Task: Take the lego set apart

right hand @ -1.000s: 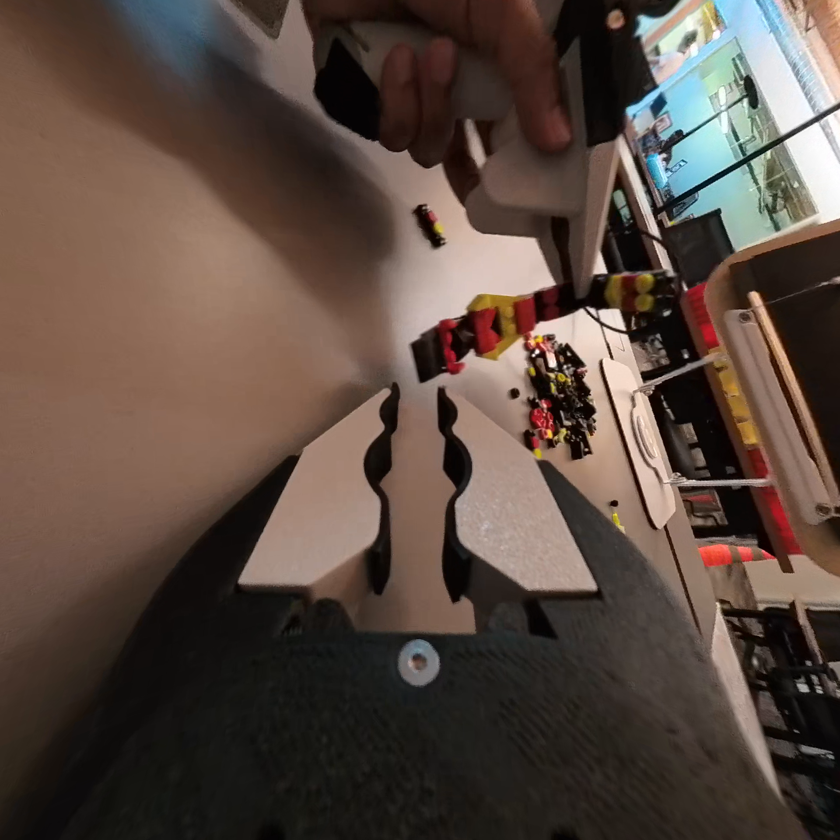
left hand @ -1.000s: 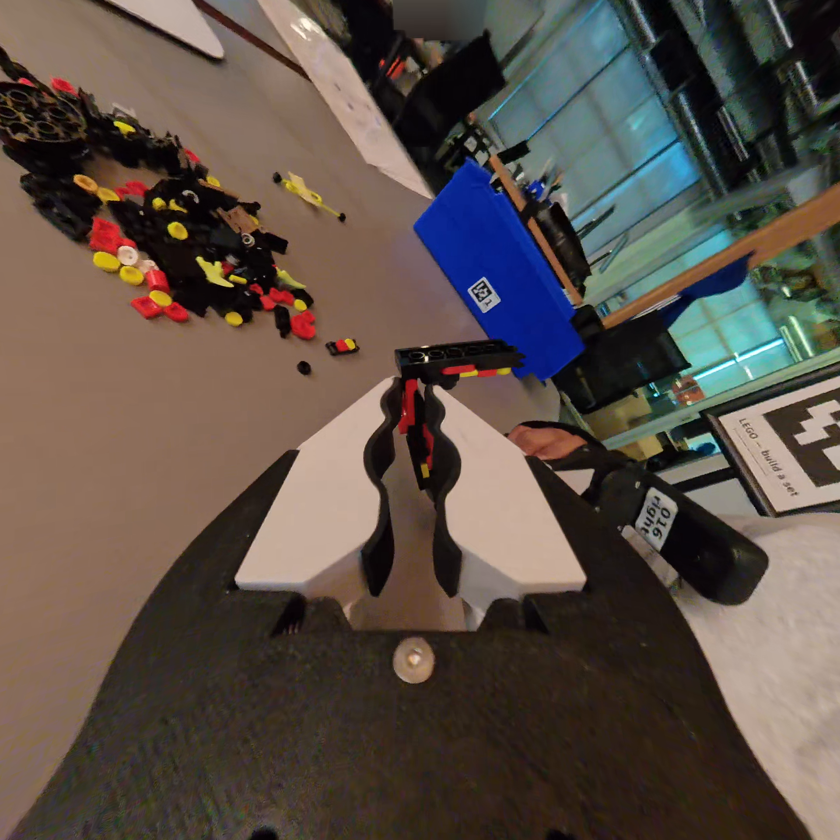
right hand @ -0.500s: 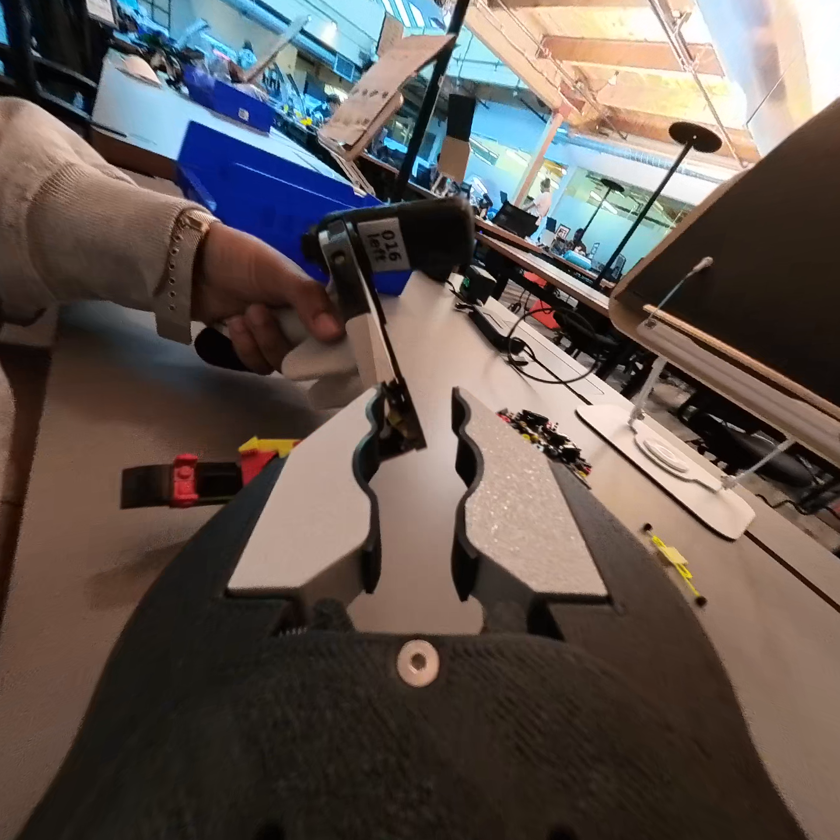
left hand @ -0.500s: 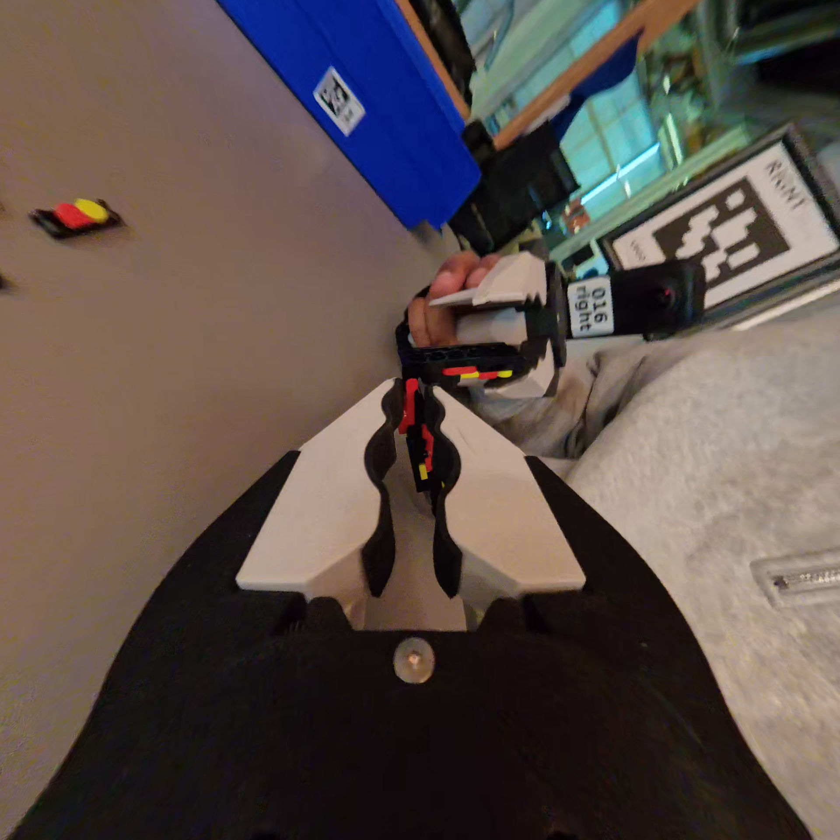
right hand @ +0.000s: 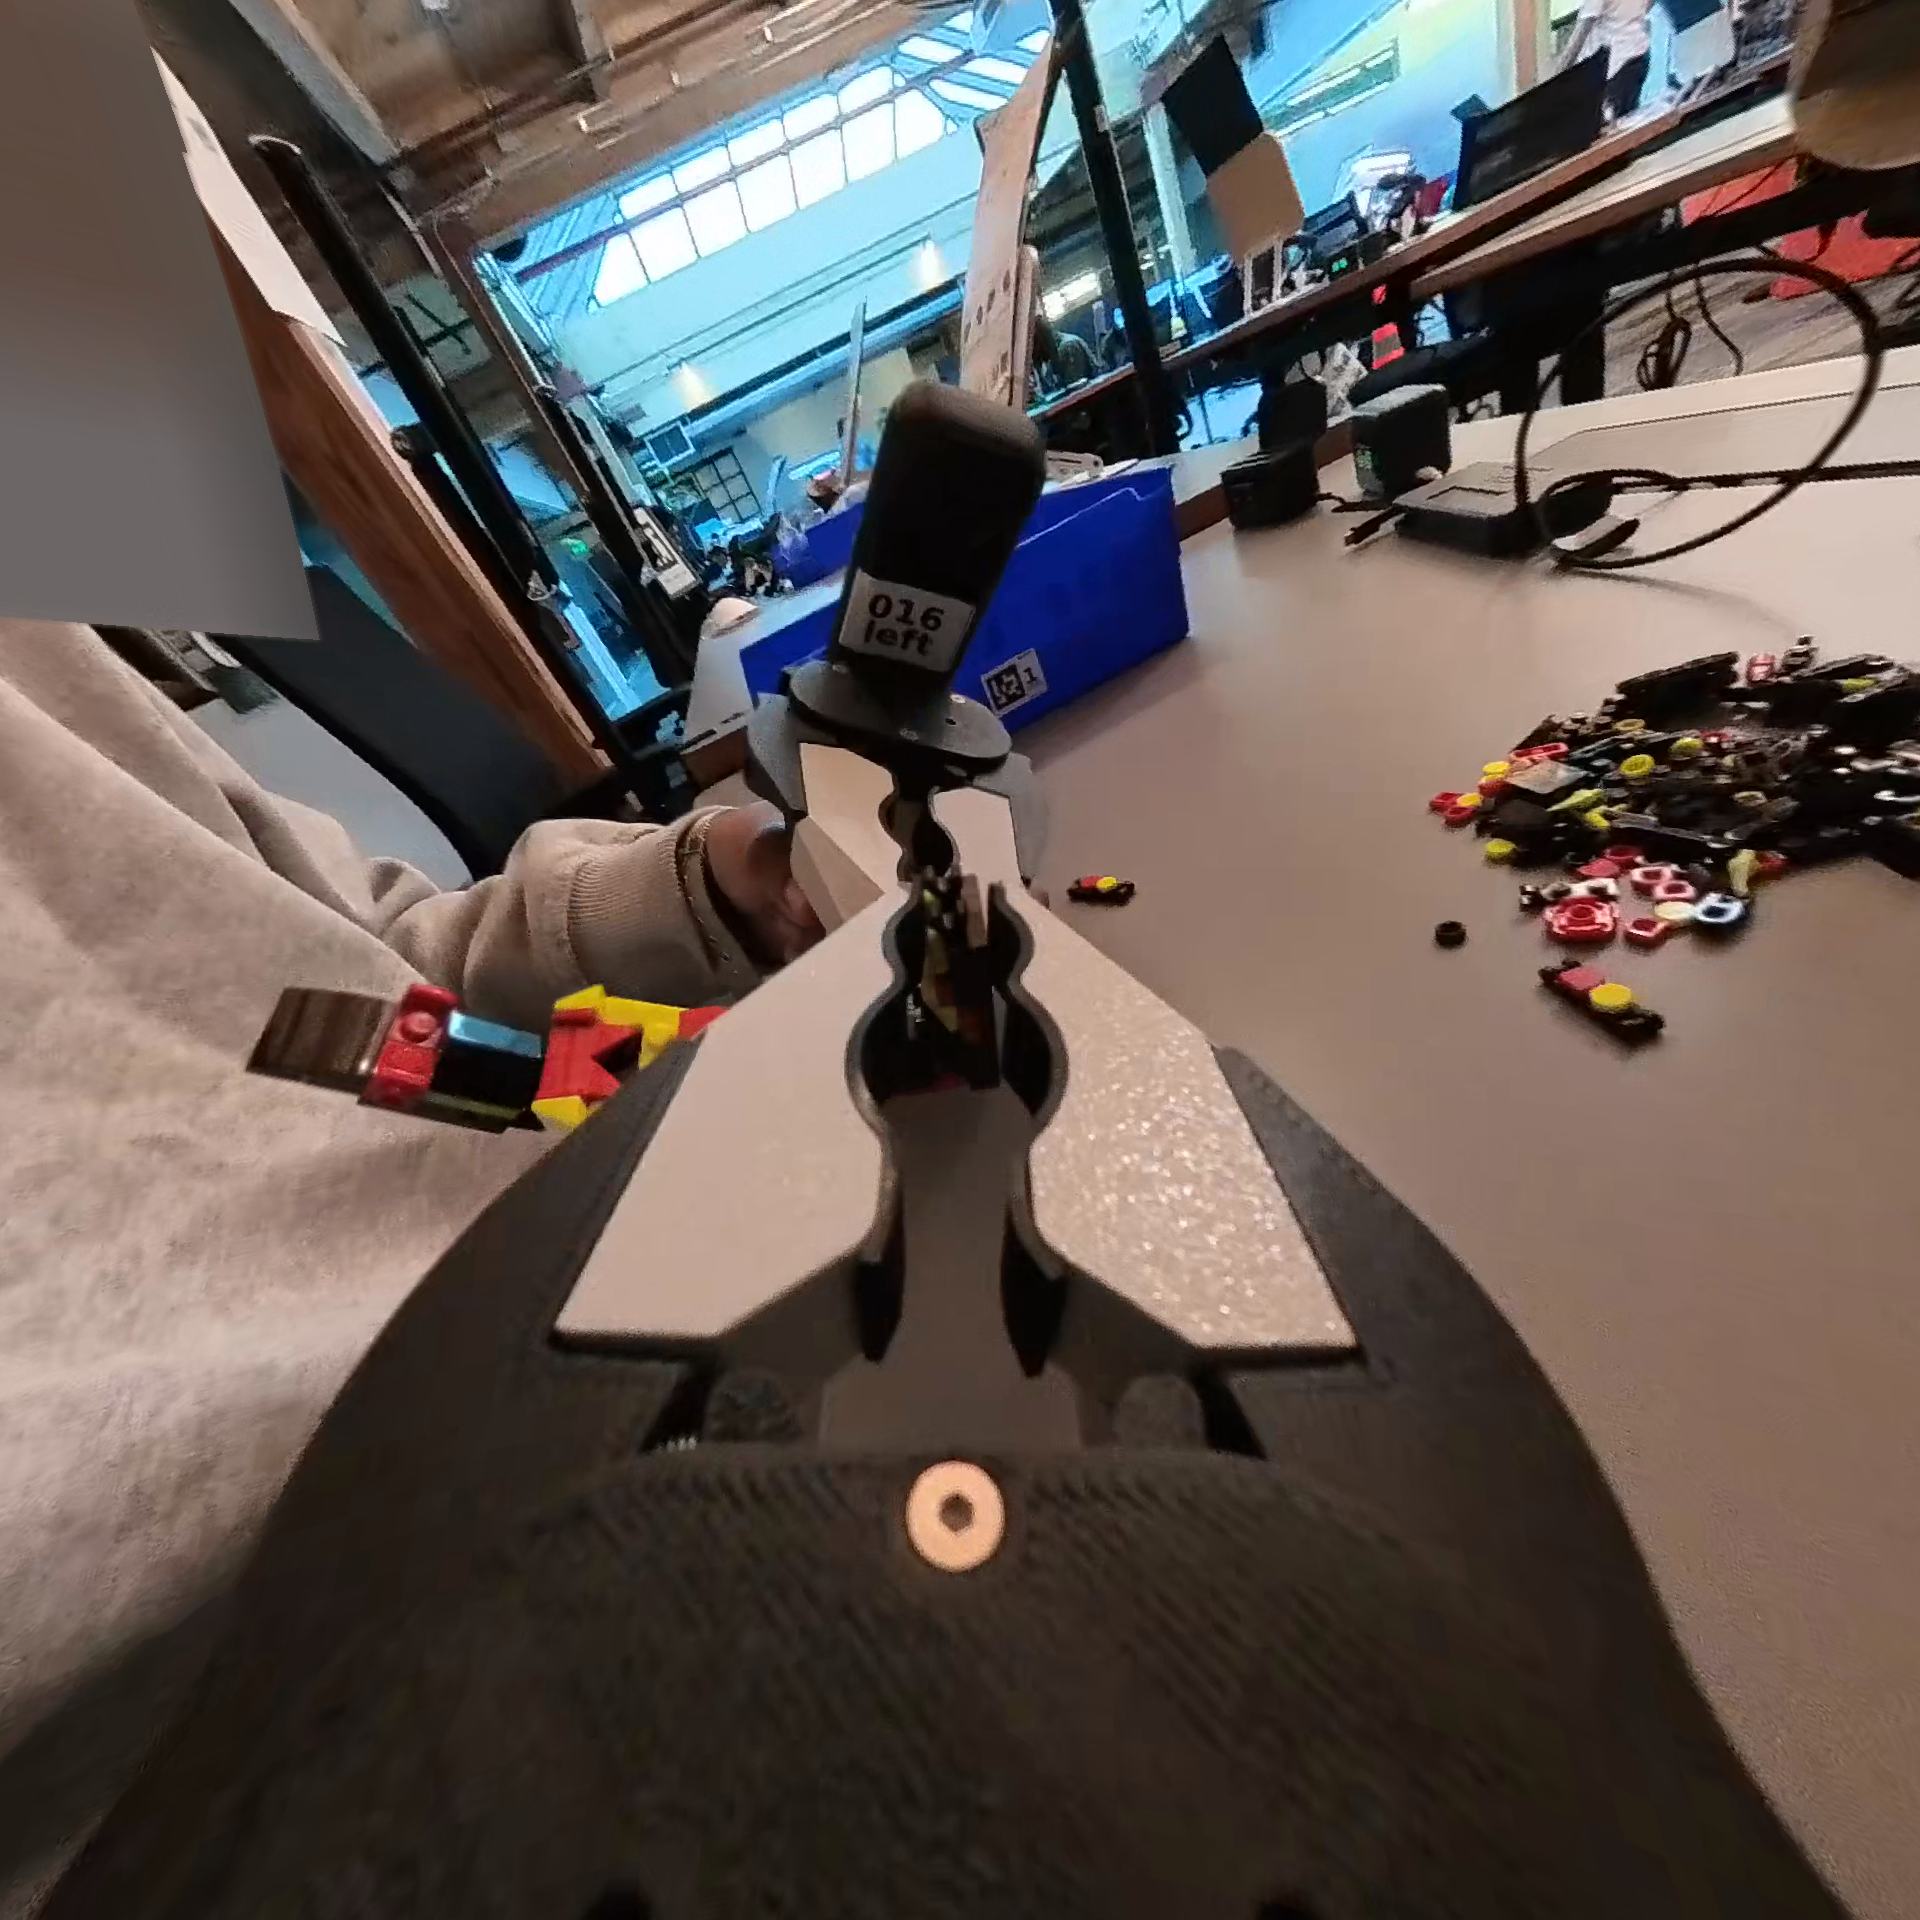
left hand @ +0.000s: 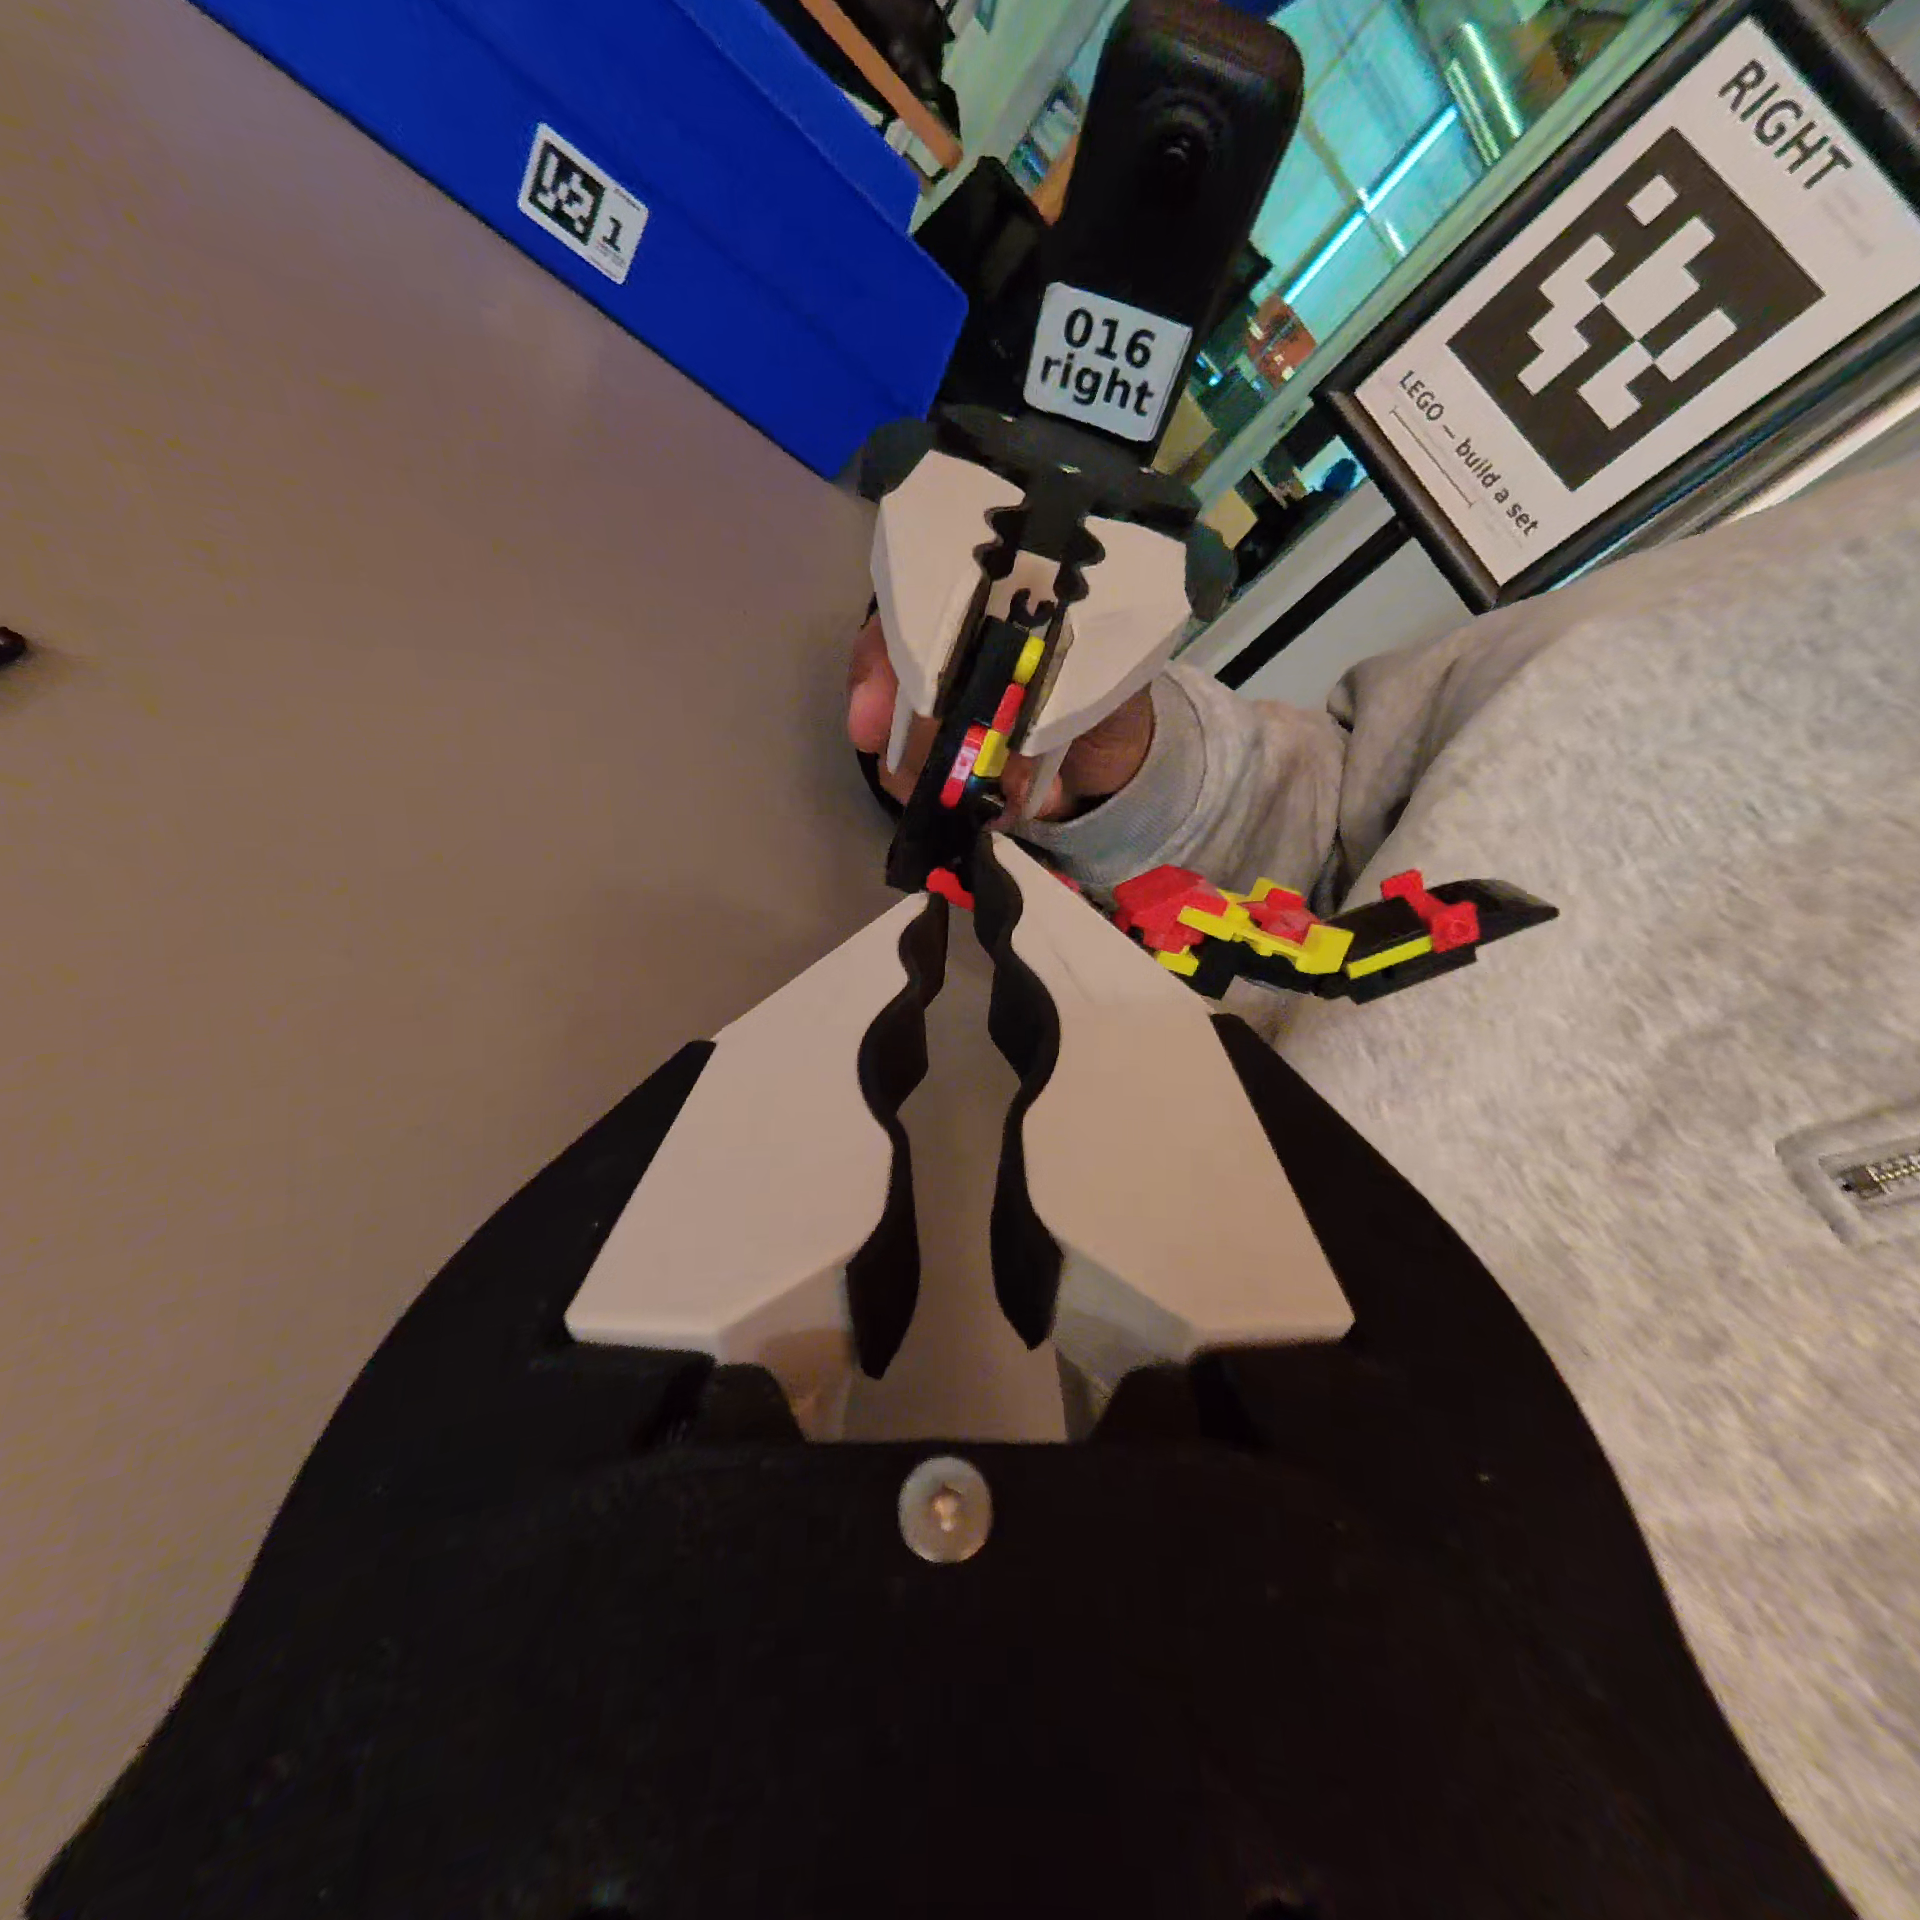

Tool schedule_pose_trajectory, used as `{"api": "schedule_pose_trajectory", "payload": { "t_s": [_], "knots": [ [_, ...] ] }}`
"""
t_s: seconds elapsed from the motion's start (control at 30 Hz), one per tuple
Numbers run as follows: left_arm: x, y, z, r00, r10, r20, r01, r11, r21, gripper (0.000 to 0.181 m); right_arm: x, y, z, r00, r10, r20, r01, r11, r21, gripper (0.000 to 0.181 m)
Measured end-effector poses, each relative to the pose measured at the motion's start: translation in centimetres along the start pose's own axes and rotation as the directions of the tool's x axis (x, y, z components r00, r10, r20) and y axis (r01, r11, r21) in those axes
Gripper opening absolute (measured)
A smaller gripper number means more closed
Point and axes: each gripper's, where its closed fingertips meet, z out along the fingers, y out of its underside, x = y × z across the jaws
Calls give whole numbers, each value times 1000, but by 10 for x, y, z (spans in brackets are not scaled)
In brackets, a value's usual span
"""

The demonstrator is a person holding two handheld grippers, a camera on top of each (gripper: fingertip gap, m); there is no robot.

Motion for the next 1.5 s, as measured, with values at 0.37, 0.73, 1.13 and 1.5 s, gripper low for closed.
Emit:
{"api": "schedule_pose_trajectory", "payload": {
  "t_s": [0.37, 0.73, 1.13, 1.5],
  "knots": [
    [-7, -2, 8, 971, -230, -67, 234, 971, 52, 59, 11, -5, -2, 947, -251, -199, 252, 968, -22, 7],
    [0, 5, 14, 987, -151, -54, 151, 988, 8, 22, 8, -4, -1, 974, -170, -149, 172, 985, 2, 9],
    [8, 10, 13, 1000, 19, -16, -19, 999, -36, 14, 6, -16, -10, 908, 378, 179, -402, 906, 129, 10],
    [5, 22, 8, 1000, 22, -19, -24, 994, -106, 13, 13, -3, -9, 683, 658, 317, -701, 712, 35, 11]
  ]
}}
